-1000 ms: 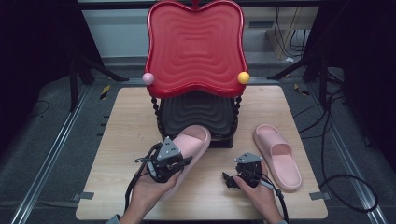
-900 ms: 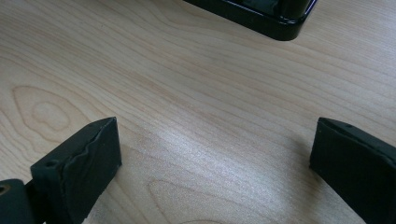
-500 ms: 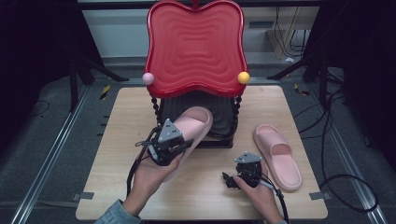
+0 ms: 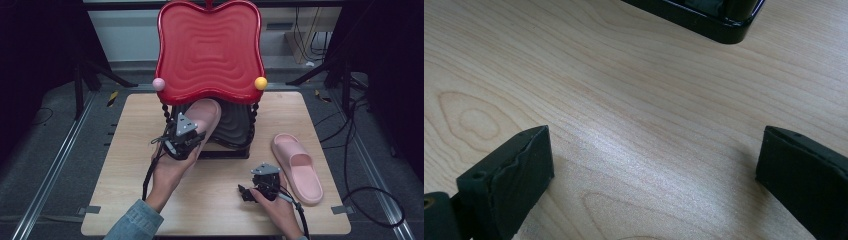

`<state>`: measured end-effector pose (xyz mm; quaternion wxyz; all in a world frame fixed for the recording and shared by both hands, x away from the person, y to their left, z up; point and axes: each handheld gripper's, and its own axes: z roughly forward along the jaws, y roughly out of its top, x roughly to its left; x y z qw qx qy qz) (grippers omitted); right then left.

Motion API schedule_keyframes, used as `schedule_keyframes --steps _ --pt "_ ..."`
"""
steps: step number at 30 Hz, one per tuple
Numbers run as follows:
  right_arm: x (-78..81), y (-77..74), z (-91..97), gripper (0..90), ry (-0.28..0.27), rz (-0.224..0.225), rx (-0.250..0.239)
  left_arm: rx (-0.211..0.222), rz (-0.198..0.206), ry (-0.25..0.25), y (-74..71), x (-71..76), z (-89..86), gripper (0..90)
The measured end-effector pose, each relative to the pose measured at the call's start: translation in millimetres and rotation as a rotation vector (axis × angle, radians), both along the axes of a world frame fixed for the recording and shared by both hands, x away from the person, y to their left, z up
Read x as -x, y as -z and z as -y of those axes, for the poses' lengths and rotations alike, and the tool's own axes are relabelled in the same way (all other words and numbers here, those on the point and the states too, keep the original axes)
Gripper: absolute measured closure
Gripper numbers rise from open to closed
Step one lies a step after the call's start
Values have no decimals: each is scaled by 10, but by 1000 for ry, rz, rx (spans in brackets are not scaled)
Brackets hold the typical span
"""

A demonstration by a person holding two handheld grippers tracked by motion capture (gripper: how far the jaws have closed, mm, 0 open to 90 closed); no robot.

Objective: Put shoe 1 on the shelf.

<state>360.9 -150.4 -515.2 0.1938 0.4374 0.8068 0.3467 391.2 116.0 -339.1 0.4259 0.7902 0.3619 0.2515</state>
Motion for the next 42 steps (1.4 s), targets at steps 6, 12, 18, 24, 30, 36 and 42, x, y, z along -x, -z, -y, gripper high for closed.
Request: schedule_keyframes --steps 6,12,18,24,30,36,42 --pt "-3 0 1 21 -4 1 1 -3 7 -13 37 -44 41 844" --pt "-3 -1 1 21 -6 -2 -2 -7 16 -41 108 -162 95 844" --pt "-7 1 1 21 -10 1 -2 -12 30 -83 167 -259 119 844" --pt "-8 -1 2 21 -11 -1 -1 0 31 -121 207 -335 130 844" --pt "-9 -1 2 21 -12 -1 -1 -10 27 -139 241 -398 171 843" --pt "-8 -1 1 21 -11 -2 -3 -22 -1 -130 270 -438 214 835" --pt "-9 0 1 21 -12 -2 -2 -18 -42 -122 247 -456 210 816"
